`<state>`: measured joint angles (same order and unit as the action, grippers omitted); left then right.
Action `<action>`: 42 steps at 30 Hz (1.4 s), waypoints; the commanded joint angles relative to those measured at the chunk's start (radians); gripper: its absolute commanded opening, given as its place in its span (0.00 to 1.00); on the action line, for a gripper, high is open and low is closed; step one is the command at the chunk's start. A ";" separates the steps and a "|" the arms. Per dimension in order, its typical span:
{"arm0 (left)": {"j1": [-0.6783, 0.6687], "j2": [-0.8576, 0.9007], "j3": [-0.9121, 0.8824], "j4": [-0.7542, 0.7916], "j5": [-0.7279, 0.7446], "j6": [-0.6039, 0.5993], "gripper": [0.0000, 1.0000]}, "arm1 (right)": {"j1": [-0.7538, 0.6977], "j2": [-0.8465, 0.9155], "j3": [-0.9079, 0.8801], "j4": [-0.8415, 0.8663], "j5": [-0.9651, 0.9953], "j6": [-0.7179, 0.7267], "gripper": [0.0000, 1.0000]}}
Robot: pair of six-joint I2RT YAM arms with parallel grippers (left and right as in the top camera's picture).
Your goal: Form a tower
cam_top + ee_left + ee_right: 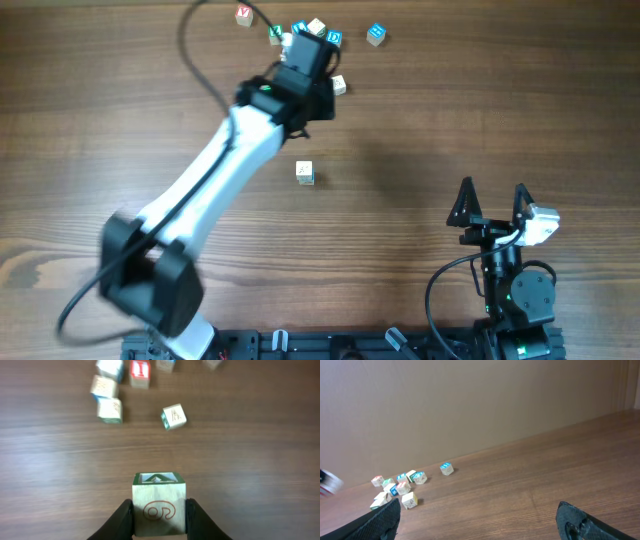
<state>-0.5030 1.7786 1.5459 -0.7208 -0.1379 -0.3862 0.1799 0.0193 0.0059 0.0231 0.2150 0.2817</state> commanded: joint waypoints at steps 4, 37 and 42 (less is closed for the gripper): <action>0.002 -0.071 0.004 -0.302 -0.008 -0.176 0.27 | -0.004 -0.005 -0.001 0.005 0.014 -0.017 1.00; -0.078 -0.028 -0.290 -0.076 0.017 -0.141 0.48 | -0.004 -0.005 -0.001 0.005 0.014 -0.017 1.00; -0.077 -0.028 -0.290 -0.074 0.061 -0.038 0.81 | -0.004 -0.005 -0.001 0.005 0.014 -0.017 1.00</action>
<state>-0.5777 1.7420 1.2667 -0.7994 -0.1223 -0.5251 0.1799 0.0193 0.0059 0.0231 0.2150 0.2817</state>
